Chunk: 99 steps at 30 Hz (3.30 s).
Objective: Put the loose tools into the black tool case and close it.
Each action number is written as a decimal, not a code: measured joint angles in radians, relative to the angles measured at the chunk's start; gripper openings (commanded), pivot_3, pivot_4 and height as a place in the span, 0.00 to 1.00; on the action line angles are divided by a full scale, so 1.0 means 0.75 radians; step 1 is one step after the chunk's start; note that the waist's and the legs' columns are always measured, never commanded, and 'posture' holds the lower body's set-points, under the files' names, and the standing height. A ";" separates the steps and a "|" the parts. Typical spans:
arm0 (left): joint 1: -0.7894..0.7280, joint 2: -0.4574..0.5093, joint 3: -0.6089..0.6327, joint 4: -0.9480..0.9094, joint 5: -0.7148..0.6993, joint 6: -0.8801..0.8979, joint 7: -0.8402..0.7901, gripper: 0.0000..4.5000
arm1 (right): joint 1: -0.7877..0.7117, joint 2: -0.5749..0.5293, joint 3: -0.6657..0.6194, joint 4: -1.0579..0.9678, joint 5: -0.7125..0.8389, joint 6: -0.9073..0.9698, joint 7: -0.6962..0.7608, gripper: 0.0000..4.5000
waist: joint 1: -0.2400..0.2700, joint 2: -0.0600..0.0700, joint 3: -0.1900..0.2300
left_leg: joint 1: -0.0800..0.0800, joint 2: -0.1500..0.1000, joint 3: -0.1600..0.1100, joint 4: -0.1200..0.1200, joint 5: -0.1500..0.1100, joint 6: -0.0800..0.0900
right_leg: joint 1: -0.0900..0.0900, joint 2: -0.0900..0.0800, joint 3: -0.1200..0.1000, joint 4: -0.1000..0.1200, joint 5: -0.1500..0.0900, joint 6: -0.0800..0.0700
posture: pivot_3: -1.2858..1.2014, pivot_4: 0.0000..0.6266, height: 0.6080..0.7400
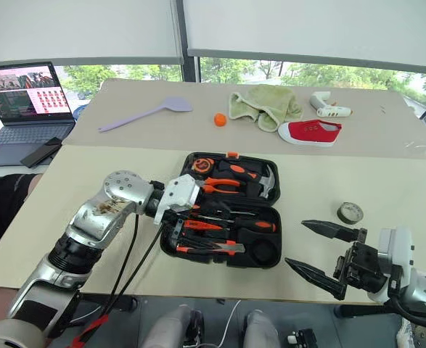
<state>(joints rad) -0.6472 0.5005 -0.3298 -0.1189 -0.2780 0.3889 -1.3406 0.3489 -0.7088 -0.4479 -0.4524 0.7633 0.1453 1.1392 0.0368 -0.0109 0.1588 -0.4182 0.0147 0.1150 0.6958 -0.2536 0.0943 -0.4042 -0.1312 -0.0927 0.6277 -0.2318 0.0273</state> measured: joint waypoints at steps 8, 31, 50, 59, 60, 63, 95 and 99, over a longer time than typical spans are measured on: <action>0.165 0.064 -0.033 0.161 0.116 -0.279 0.017 0.10 | -0.021 0.036 0.012 0.015 -0.023 -0.001 -0.034 1.00 | 0.006 0.000 0.000 | 0.000 0.000 0.001 0.000 0.000 0.000 | 0.000 -0.001 -0.001 0.000 0.000 0.000 | 0.52 0.24 1.00; 0.262 -0.054 -0.041 0.200 0.125 -0.281 0.115 0.12 | 0.070 0.042 -0.021 -0.014 -0.030 0.002 -0.105 1.00 | 0.008 0.010 -0.011 | 0.004 0.000 0.000 0.000 -0.002 0.003 | 0.003 -0.004 0.002 -0.002 0.001 0.001 | 0.52 0.24 1.00; 0.650 0.175 0.759 0.285 -0.472 -0.400 -0.103 1.00 | 0.263 0.222 -0.359 0.469 -0.349 -0.332 -0.298 1.00 | -0.027 0.015 -0.011 | 0.007 -0.001 0.003 -0.002 -0.009 -0.009 | -0.002 -0.010 0.002 -0.002 -0.001 0.002 | 0.52 0.24 1.00; 0.558 0.049 0.615 0.120 -0.463 -0.370 -0.001 1.00 | -0.289 -0.438 -0.003 0.585 -0.485 0.220 -0.285 1.00 | -0.027 0.013 -0.011 | 0.005 0.000 0.003 -0.002 0.000 0.000 | 0.001 -0.007 0.000 -0.001 0.001 0.000 | 0.52 0.24 1.00; 0.556 0.042 0.600 0.110 -0.460 -0.368 0.007 1.00 | -0.386 -0.488 0.093 0.646 -0.517 0.257 -0.245 1.00 | -0.028 0.013 -0.011 | 0.005 0.000 0.003 -0.002 0.000 -0.001 | 0.001 -0.007 0.001 -0.001 0.001 -0.001 | 0.52 0.24 1.00; 0.541 0.023 0.516 0.047 -0.444 -0.361 0.022 1.00 | -0.677 -0.536 0.348 0.837 -0.638 0.295 -0.148 1.00 | -0.033 0.013 -0.010 | 0.003 -0.001 0.004 -0.002 0.002 -0.005 | 0.001 -0.006 0.000 -0.002 0.001 0.000 | 0.52 0.24 1.00; 0.733 0.096 0.449 0.006 -0.366 -0.537 -0.064 1.00 | -1.127 -0.440 0.819 0.261 -0.387 0.789 0.484 0.00 | -0.046 0.015 -0.006 | 0.002 0.000 0.001 -0.001 -0.006 -0.017 | -0.002 -0.022 -0.007 -0.003 0.001 0.001 | 0.52 0.24 1.00; 0.759 0.117 0.454 -0.003 -0.368 -0.532 -0.066 1.00 | -1.082 -0.427 0.882 0.126 -0.392 0.886 0.370 0.00 | -0.030 0.015 -0.006 | 0.002 -0.002 0.002 0.000 -0.010 -0.014 | -0.005 -0.024 -0.007 -0.006 0.002 0.003 | 0.52 0.24 1.00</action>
<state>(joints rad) -0.0782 0.5885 0.0104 -0.1210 -0.5537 -0.0102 -1.3902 -0.4627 -1.0292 0.2134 -0.3578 0.4694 0.8098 1.4164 0.0142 0.0003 0.1540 -0.4168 0.0133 0.1161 0.6961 -0.2609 0.0842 -0.4080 -0.1489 -0.0979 0.6231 -0.2300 0.0297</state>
